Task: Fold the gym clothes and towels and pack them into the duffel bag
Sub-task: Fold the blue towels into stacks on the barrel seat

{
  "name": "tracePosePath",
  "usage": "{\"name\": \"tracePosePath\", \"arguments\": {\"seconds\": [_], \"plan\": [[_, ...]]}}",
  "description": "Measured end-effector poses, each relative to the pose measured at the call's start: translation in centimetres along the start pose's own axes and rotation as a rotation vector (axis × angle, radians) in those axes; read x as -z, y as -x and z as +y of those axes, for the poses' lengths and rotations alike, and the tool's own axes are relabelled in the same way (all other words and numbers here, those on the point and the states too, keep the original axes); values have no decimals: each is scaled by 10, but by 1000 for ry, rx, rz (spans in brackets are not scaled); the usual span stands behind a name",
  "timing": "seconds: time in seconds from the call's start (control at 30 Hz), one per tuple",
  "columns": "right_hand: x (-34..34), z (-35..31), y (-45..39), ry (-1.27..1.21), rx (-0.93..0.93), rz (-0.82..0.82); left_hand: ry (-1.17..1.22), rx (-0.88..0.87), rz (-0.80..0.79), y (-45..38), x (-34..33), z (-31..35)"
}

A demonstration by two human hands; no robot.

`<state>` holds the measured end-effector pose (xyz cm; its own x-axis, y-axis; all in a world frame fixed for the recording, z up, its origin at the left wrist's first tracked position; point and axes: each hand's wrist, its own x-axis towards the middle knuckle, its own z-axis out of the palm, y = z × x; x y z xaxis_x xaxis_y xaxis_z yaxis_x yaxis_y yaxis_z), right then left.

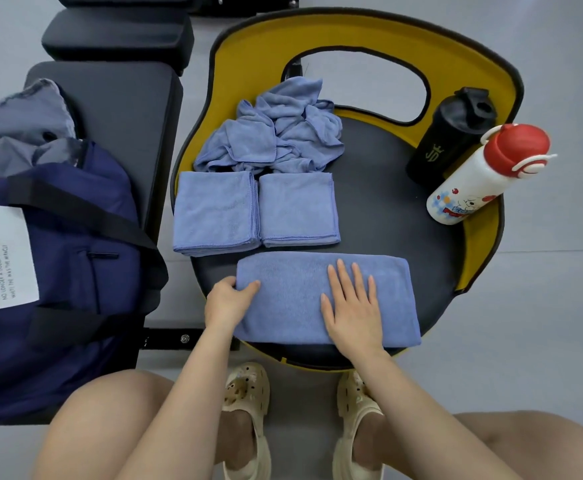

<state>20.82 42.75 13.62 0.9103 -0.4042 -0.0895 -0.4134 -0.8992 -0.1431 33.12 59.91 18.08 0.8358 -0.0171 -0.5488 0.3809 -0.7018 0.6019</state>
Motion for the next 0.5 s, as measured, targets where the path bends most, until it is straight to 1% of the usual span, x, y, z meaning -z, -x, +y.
{"name": "tracePosePath", "arguments": {"seconds": [0.1, 0.2, 0.3, 0.4, 0.43, 0.47, 0.5], "plan": [[-1, -8, -1, -20, 2, -4, 47, -34, -9, 3, 8, 7], [-3, -25, -2, -42, 35, -15, 113, -82, 24, 12, 17, 14], [-4, -36, -5, -82, 27, -60, 172, -188, 123, 21, 24, 20], [2, -32, -7, -105, 58, -103, 227, -290, 151, 34, 21, 29], [5, -30, -9, -166, 70, -108, 219, -318, 143, 38, 18, 33], [9, -29, -10, -289, 54, -122, 198, -341, 129, 43, 14, 36], [16, -29, -9, -464, 3, -105, 170, -360, 108, 47, 10, 39]]}}
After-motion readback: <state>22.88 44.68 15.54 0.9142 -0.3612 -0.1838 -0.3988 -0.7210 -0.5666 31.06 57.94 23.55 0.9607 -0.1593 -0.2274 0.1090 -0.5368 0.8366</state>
